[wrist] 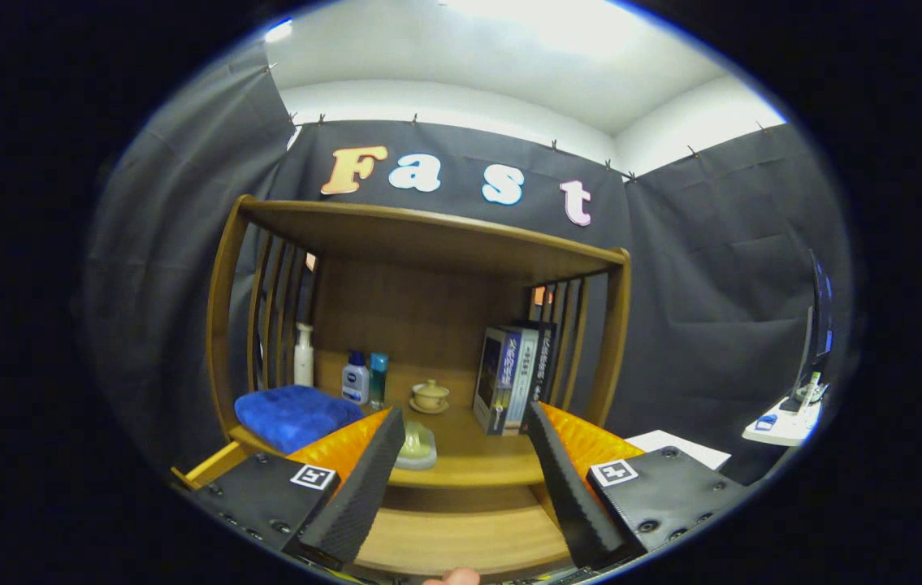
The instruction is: Pull open the drawer, take out the items inside it, and place them on the countertop above the cabinet.
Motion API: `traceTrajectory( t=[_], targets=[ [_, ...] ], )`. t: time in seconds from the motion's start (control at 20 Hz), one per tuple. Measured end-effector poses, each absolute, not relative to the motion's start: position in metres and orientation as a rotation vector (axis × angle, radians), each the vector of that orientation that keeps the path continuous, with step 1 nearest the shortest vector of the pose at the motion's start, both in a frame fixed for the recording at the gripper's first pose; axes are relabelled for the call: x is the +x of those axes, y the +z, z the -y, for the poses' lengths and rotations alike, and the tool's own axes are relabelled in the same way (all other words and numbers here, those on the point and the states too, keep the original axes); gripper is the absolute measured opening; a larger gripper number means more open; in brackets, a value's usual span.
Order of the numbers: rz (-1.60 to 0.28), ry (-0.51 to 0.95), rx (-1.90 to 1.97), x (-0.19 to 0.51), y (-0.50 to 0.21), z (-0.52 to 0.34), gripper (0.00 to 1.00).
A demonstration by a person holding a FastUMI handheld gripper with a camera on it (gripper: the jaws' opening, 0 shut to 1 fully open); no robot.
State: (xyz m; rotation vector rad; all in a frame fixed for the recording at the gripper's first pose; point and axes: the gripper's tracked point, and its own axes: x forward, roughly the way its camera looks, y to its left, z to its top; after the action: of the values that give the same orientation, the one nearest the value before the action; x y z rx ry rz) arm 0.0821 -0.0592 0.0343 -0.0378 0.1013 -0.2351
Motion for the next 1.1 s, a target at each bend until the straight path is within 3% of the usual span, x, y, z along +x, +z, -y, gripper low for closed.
traceTrajectory(
  t=[0.55, 1.1],
  targets=[
    [-0.006, -0.108, 0.088, 0.014, -0.018, 0.018, 0.98],
    [-0.154, -0.108, 0.099, -0.011, -0.134, 0.001, 0.98]
  ],
)
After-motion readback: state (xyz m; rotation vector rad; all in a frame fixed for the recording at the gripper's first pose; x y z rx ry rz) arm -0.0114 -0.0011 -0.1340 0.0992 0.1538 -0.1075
